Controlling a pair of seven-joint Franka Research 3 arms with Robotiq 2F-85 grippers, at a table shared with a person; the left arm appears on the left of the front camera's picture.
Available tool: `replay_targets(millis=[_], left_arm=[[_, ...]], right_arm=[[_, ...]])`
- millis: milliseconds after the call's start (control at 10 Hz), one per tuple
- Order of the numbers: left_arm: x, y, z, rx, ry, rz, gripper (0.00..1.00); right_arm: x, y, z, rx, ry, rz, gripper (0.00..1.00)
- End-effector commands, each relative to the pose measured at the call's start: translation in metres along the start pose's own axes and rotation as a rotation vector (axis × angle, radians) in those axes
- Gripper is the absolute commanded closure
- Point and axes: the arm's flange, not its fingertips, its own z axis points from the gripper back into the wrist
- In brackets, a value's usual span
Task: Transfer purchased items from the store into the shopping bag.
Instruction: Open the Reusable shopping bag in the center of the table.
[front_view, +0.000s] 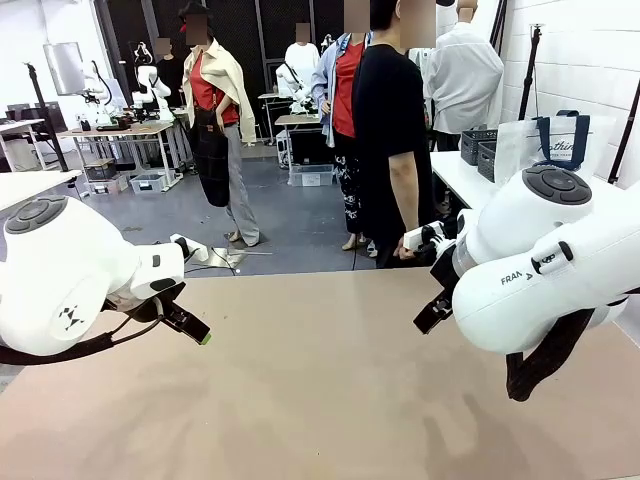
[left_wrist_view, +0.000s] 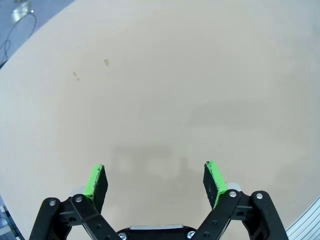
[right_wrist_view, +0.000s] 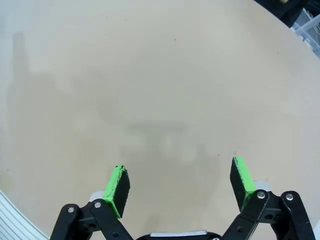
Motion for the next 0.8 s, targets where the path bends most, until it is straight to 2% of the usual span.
replay_targets(millis=[0,700], left_arm=[[-0.0002,0.0004,0.0,0.0,0.0,0.001,0.0],[-0.0002,0.0004,0.0,0.0,0.0,0.001,0.0]], right_arm=[[0.0,-0.0001,0.0,0.0,0.0,0.0,0.0],[0.0,-0.0001,0.0,0.0,0.0,0.0,0.0]])
